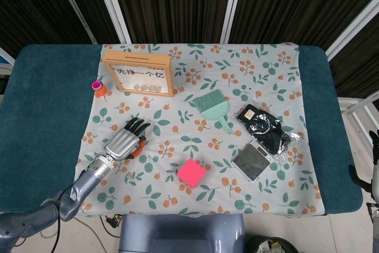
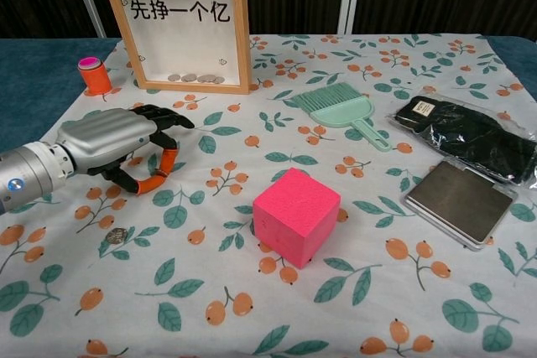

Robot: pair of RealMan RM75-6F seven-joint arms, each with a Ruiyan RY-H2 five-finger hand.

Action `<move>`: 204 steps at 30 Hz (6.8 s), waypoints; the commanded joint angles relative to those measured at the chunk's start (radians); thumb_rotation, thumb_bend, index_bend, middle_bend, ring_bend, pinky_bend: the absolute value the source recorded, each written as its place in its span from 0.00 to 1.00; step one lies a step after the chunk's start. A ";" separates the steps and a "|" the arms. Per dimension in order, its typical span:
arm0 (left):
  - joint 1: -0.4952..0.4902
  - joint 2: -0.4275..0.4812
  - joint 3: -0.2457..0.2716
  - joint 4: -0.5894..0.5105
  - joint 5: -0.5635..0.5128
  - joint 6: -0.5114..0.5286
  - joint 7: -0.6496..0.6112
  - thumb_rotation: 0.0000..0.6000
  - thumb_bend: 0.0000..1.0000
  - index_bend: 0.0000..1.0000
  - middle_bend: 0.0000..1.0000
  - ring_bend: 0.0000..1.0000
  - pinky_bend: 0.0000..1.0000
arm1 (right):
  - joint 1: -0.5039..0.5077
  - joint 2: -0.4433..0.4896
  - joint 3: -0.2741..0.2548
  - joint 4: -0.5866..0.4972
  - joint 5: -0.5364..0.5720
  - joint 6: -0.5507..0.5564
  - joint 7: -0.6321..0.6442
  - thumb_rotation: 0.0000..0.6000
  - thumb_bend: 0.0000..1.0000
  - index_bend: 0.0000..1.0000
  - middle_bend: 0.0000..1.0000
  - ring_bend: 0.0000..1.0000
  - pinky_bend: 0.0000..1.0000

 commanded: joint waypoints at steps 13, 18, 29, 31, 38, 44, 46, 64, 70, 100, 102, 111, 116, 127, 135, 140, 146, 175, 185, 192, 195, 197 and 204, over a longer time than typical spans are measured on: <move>0.000 0.084 -0.049 -0.130 0.024 0.111 -0.045 1.00 0.56 0.68 0.13 0.00 0.00 | 0.000 0.000 0.001 -0.002 0.001 -0.001 0.001 1.00 0.39 0.08 0.05 0.00 0.00; -0.044 0.207 -0.136 -0.281 0.021 0.154 -0.020 1.00 0.56 0.68 0.13 0.00 0.00 | 0.000 0.000 0.001 -0.002 0.002 -0.001 -0.001 1.00 0.39 0.08 0.05 0.00 0.00; -0.259 0.546 -0.396 -0.585 -0.156 -0.111 0.145 1.00 0.56 0.68 0.12 0.00 0.00 | 0.002 -0.001 -0.002 0.002 -0.002 0.000 -0.011 1.00 0.39 0.08 0.05 0.00 0.00; -0.285 0.567 -0.423 -0.581 -0.191 -0.136 0.181 1.00 0.56 0.68 0.12 0.00 0.00 | 0.001 -0.002 -0.001 0.002 0.000 0.000 -0.010 1.00 0.39 0.08 0.05 0.00 0.00; -0.408 0.519 -0.484 -0.403 -0.414 -0.296 0.291 1.00 0.56 0.69 0.13 0.00 0.00 | 0.001 -0.004 -0.001 0.005 -0.003 0.003 -0.012 1.00 0.39 0.08 0.05 0.00 0.00; -0.498 0.438 -0.476 -0.205 -0.547 -0.407 0.347 1.00 0.56 0.69 0.14 0.00 0.00 | 0.000 -0.004 0.002 0.004 0.000 0.008 -0.017 1.00 0.39 0.08 0.05 0.00 0.00; -0.513 0.414 -0.469 -0.161 -0.574 -0.424 0.352 1.00 0.56 0.69 0.13 0.00 0.00 | 0.000 -0.004 0.001 0.004 0.001 0.007 -0.019 1.00 0.40 0.08 0.05 0.00 0.00; -0.546 0.406 -0.400 -0.080 -0.628 -0.563 0.323 1.00 0.54 0.67 0.12 0.00 0.00 | 0.000 -0.005 0.002 0.009 -0.007 0.013 -0.017 1.00 0.39 0.08 0.05 0.00 0.00; -0.549 0.414 -0.375 -0.074 -0.646 -0.581 0.328 1.00 0.53 0.66 0.12 0.00 0.00 | -0.001 -0.007 0.002 0.010 -0.008 0.015 -0.016 1.00 0.39 0.08 0.05 0.00 0.00; -0.571 0.352 -0.303 0.027 -0.608 -0.606 0.297 1.00 0.47 0.59 0.11 0.00 0.00 | -0.005 -0.004 0.008 0.007 -0.004 0.021 -0.012 1.00 0.39 0.08 0.05 0.00 0.00; -0.575 0.352 -0.298 0.026 -0.605 -0.606 0.301 1.00 0.47 0.58 0.11 0.00 0.00 | -0.004 -0.004 0.008 0.008 -0.005 0.022 -0.014 1.00 0.39 0.08 0.05 0.00 0.00; -0.581 0.353 -0.289 0.027 -0.617 -0.606 0.313 1.00 0.46 0.52 0.11 0.00 0.00 | -0.004 -0.003 0.009 0.007 -0.003 0.023 -0.016 1.00 0.39 0.08 0.05 0.00 0.00; -0.583 0.352 -0.286 0.024 -0.625 -0.599 0.321 1.00 0.40 0.50 0.11 0.00 0.00 | -0.005 -0.003 0.009 0.006 -0.001 0.023 -0.017 1.00 0.39 0.08 0.05 0.00 0.00; -0.578 0.362 -0.290 -0.003 -0.615 -0.549 0.320 1.00 0.38 0.49 0.11 0.00 0.00 | -0.006 -0.004 0.010 0.007 -0.001 0.025 -0.016 1.00 0.39 0.08 0.05 0.00 0.00; -0.440 0.399 -0.337 -0.159 -0.420 -0.139 0.112 1.00 0.36 0.48 0.11 0.00 0.00 | -0.005 -0.008 0.012 0.010 -0.003 0.026 -0.015 1.00 0.39 0.08 0.05 0.00 0.00; -0.229 0.459 -0.215 -0.369 -0.229 0.156 0.013 1.00 0.30 0.47 0.10 0.00 0.00 | -0.004 -0.011 0.009 0.014 -0.011 0.029 -0.017 1.00 0.39 0.08 0.05 0.00 0.00; -0.040 0.407 -0.062 -0.395 -0.081 0.340 -0.064 1.00 0.28 0.45 0.10 0.00 0.00 | -0.004 -0.015 0.009 0.018 -0.017 0.036 -0.024 1.00 0.39 0.08 0.05 0.00 0.00; 0.181 0.308 0.185 -0.323 0.201 0.372 -0.022 1.00 0.28 0.40 0.09 0.00 0.00 | -0.007 -0.023 -0.013 0.039 -0.081 0.066 -0.064 1.00 0.39 0.08 0.05 0.00 0.00; 0.174 0.281 0.152 -0.325 0.233 0.358 0.040 1.00 0.28 0.40 0.09 0.00 0.00 | -0.009 -0.022 -0.008 0.037 -0.072 0.066 -0.055 1.00 0.39 0.08 0.05 0.00 0.00; 0.166 0.261 0.162 -0.319 0.236 0.286 0.075 1.00 0.28 0.43 0.10 0.00 0.00 | -0.008 -0.023 -0.008 0.038 -0.071 0.065 -0.056 1.00 0.39 0.08 0.05 0.00 0.00; 0.171 0.242 0.160 -0.300 0.231 0.276 0.061 1.00 0.28 0.43 0.10 0.00 0.00 | -0.009 -0.023 -0.006 0.038 -0.070 0.066 -0.055 1.00 0.39 0.08 0.05 0.00 0.00; 0.173 0.232 0.159 -0.286 0.231 0.271 0.054 1.00 0.28 0.43 0.10 0.00 0.00 | -0.009 -0.023 -0.005 0.038 -0.068 0.066 -0.054 1.00 0.39 0.08 0.05 0.00 0.00; 0.183 0.202 0.169 -0.239 0.238 0.259 0.035 1.00 0.28 0.44 0.10 0.00 0.00 | -0.009 -0.022 -0.005 0.038 -0.068 0.065 -0.055 1.00 0.39 0.08 0.05 0.00 0.00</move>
